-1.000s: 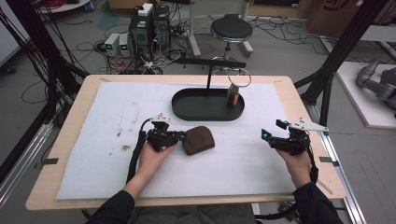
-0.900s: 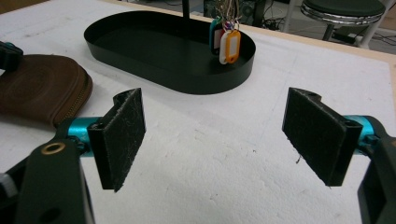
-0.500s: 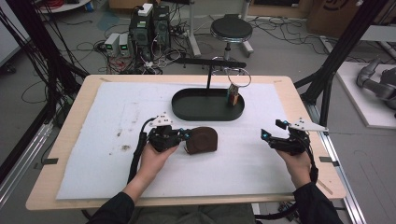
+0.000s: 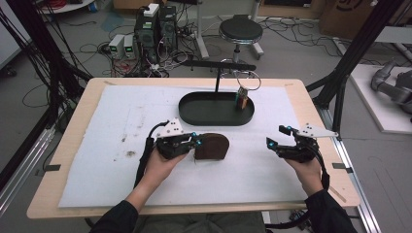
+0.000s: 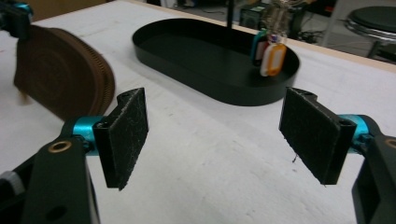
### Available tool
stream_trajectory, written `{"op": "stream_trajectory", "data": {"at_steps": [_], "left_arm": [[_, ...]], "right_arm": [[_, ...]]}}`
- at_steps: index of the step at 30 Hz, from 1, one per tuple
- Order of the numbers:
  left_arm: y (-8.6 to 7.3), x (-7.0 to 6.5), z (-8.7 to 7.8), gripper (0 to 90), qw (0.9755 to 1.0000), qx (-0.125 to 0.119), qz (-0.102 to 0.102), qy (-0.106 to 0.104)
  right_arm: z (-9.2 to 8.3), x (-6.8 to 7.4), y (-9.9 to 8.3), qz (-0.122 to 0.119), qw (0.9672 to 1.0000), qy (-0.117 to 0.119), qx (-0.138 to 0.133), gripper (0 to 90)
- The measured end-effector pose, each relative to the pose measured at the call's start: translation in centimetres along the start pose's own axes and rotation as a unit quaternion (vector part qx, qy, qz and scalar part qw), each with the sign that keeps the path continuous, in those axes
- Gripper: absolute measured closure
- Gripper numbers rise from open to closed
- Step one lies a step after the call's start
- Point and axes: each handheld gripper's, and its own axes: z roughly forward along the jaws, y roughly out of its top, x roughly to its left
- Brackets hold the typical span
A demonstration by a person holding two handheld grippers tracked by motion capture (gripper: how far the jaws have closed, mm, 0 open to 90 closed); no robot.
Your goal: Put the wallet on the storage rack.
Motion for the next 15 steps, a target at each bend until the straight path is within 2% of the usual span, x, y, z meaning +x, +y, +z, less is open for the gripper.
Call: {"op": "stream_trajectory", "data": {"at_steps": [6, 9, 15], "left_arm": [[0.7, -0.5, -0.5, 86.0, 0.9994, -0.025, 0.020, -0.008], [1.1, -0.8, -0.8, 86.0, 0.9987, -0.040, 0.023, -0.018], [1.6, -1.4, -0.9, 86.1, 0.9966, -0.064, 0.036, -0.036]], "right_arm": [[0.6, 0.7, 0.2, -0.013, 0.9987, 0.049, 0.005, 24.4], [0.9, 1.2, 0.4, -0.015, 0.9973, 0.072, 0.007, 24.4], [1.7, 2.5, 0.7, -0.026, 0.9920, 0.123, 0.009, 24.4]]}}
